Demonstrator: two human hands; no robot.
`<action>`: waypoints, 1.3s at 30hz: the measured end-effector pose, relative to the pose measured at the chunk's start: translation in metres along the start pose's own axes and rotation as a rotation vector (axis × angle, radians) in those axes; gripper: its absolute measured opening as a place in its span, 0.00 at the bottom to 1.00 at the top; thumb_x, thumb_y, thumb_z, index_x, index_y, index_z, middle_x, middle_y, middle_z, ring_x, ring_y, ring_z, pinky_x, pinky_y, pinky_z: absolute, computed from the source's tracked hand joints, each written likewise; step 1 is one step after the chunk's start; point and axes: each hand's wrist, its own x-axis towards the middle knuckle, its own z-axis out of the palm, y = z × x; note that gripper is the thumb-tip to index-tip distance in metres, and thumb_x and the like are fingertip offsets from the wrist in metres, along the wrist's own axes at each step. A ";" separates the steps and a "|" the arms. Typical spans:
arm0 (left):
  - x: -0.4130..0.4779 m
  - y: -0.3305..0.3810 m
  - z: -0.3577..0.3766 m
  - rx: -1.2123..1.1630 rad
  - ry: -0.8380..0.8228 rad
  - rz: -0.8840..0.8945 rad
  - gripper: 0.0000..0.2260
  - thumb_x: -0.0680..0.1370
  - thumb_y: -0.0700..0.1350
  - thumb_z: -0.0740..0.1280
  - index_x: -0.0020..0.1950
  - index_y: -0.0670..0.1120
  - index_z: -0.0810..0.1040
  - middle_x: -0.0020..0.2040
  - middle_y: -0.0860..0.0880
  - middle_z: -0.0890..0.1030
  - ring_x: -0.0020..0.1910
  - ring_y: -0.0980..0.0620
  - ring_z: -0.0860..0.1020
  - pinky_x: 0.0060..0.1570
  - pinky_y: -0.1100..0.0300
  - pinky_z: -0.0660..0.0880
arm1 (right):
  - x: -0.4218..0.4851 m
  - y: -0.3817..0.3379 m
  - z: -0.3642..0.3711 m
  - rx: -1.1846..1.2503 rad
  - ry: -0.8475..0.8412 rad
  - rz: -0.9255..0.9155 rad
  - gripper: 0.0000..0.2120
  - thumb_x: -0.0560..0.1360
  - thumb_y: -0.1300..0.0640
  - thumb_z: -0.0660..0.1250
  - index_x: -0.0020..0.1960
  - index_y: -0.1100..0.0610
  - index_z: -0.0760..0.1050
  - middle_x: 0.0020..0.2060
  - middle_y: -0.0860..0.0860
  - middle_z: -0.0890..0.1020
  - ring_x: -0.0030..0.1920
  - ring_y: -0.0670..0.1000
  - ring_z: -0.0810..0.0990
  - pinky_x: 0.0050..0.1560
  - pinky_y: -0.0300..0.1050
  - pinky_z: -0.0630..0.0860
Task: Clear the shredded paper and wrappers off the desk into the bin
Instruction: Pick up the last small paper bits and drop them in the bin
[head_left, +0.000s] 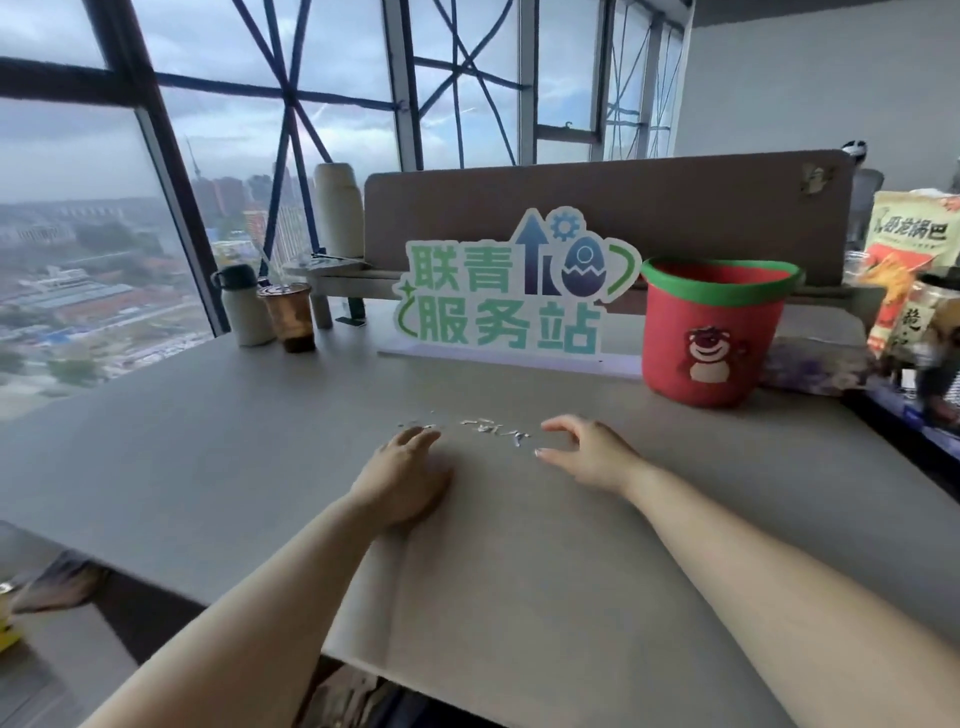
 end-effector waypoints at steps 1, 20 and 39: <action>0.000 -0.005 0.003 0.004 0.005 -0.018 0.27 0.76 0.56 0.64 0.72 0.50 0.64 0.74 0.50 0.64 0.72 0.47 0.64 0.71 0.57 0.60 | 0.005 -0.002 0.009 -0.024 -0.001 -0.006 0.23 0.72 0.49 0.69 0.65 0.52 0.71 0.64 0.54 0.76 0.64 0.53 0.73 0.61 0.40 0.67; 0.073 -0.025 0.012 -0.028 0.149 -0.028 0.17 0.77 0.53 0.62 0.64 0.49 0.75 0.62 0.46 0.74 0.64 0.44 0.70 0.65 0.56 0.66 | 0.103 -0.026 0.060 -0.133 0.015 -0.208 0.14 0.71 0.48 0.70 0.53 0.54 0.80 0.51 0.55 0.77 0.56 0.54 0.74 0.59 0.43 0.69; 0.067 -0.026 0.013 0.023 0.170 -0.015 0.23 0.76 0.54 0.62 0.70 0.51 0.67 0.71 0.50 0.68 0.70 0.47 0.64 0.69 0.55 0.61 | 0.094 -0.027 0.063 -0.190 -0.012 -0.287 0.14 0.74 0.50 0.65 0.59 0.50 0.77 0.59 0.50 0.78 0.61 0.53 0.73 0.65 0.45 0.67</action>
